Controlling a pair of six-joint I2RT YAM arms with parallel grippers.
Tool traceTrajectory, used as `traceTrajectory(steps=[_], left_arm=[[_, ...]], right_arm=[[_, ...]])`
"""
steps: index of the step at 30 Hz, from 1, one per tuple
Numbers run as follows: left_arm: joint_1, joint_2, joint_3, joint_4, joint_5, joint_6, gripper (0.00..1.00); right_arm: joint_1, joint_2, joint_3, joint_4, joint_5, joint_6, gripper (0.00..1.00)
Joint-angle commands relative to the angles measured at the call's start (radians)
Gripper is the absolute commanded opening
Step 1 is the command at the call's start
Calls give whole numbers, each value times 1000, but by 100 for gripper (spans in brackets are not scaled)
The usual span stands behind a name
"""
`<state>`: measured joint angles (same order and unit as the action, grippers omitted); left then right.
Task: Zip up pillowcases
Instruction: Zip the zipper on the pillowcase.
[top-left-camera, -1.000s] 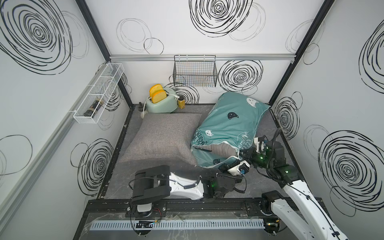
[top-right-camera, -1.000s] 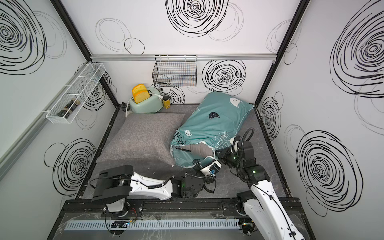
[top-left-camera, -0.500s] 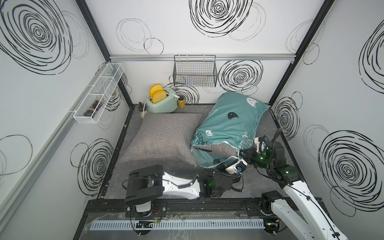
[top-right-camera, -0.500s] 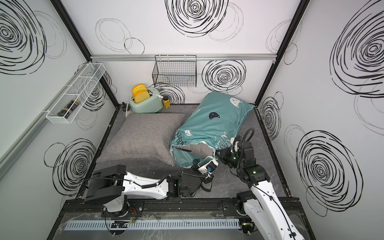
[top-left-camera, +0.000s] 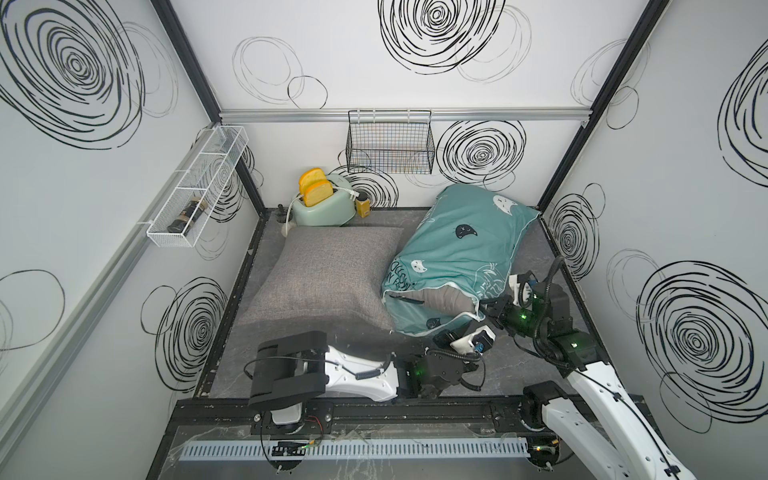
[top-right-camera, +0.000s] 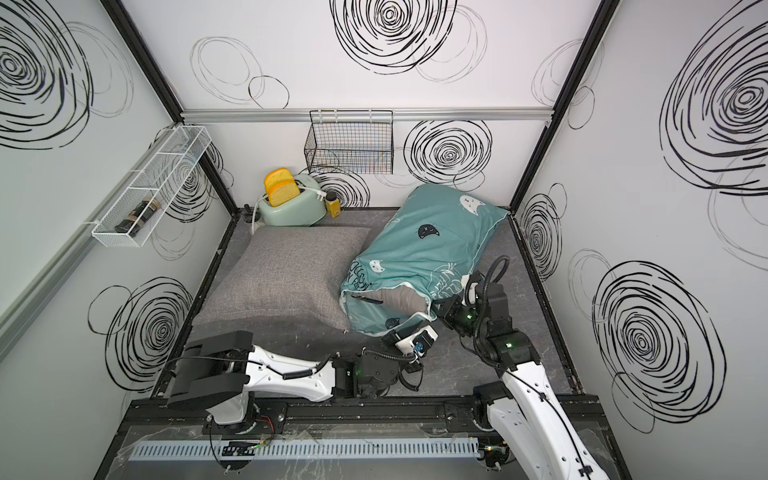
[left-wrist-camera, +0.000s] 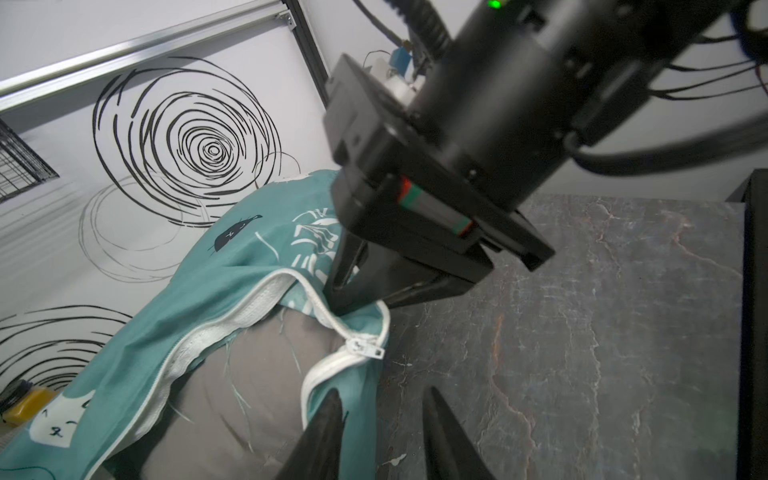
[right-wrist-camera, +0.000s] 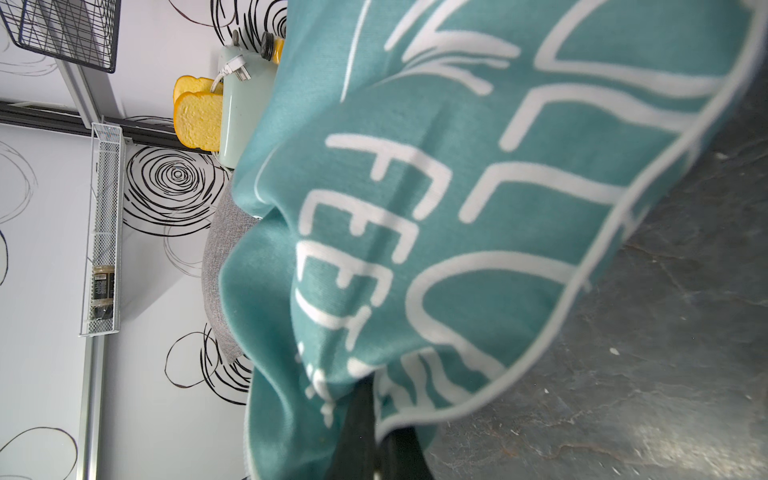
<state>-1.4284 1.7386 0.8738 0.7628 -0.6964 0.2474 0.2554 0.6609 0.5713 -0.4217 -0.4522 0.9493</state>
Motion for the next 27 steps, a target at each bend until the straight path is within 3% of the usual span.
traceTrajectory(steps=[1, 11, 27], left_arm=[[1, 36, 26, 92, -49, 72, 41], [19, 76, 91, 104, -101, 89, 42], [31, 46, 66, 77, -89, 76, 26]], right_arm=[[8, -16, 10, 33, -9, 1, 0], [8, -6, 1, 53, -23, 4, 0], [8, 0, 6, 53, -16, -3, 0]])
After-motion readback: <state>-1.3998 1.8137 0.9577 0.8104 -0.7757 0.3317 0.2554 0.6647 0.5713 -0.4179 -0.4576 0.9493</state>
